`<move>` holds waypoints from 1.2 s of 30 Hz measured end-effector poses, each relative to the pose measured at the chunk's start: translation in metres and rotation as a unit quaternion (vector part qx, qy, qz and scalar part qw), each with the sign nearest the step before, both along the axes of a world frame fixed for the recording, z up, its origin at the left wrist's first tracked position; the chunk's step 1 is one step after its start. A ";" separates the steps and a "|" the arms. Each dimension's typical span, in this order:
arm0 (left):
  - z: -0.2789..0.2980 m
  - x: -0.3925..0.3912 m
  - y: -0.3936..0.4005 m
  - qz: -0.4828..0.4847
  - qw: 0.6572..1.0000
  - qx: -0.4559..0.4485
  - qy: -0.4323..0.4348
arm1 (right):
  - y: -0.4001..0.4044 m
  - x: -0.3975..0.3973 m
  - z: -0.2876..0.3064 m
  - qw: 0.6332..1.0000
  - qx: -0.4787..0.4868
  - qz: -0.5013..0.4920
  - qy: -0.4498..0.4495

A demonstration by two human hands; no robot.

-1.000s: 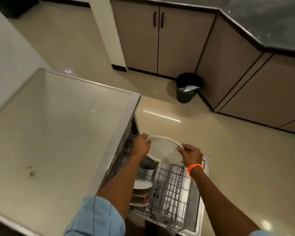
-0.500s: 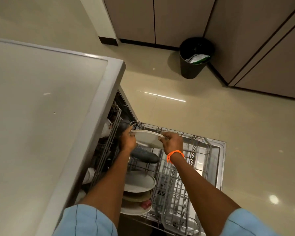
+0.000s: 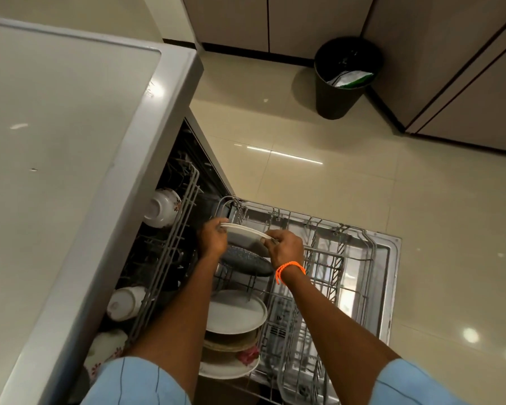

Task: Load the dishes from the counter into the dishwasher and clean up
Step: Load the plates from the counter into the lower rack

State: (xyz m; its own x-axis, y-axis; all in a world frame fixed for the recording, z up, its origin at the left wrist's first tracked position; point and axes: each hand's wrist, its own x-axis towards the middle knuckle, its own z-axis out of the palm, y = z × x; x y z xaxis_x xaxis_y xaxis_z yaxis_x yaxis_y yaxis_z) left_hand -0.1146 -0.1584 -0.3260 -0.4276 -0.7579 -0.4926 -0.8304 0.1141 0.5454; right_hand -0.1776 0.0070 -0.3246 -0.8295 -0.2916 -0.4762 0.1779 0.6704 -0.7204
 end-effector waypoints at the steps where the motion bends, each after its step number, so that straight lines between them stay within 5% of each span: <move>1: -0.003 0.000 0.000 0.000 1.000 0.002 0.002 | -0.001 0.000 -0.002 1.000 -0.001 0.006 -0.002; 10: -0.005 0.011 0.016 -0.013 1.000 -0.009 0.000 | -0.002 0.012 -0.002 1.000 0.016 0.023 -0.012; 18: 0.053 0.014 0.043 -0.028 1.000 -0.005 -0.001 | 0.015 0.011 0.056 1.000 0.012 0.001 -0.012; 36: 0.318 0.090 0.100 -0.083 0.994 0.002 0.077 | 0.043 0.074 0.320 0.993 -0.044 -0.005 0.105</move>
State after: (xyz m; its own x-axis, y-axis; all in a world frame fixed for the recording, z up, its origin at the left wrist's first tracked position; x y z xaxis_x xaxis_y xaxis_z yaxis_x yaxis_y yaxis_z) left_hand -0.0243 -0.0585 -0.0085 -0.6177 -0.6686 -0.4139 -0.7065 0.2408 0.6655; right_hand -0.1033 0.0504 -0.0049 -0.9111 -0.3156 -0.2649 0.0237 0.6017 -0.7983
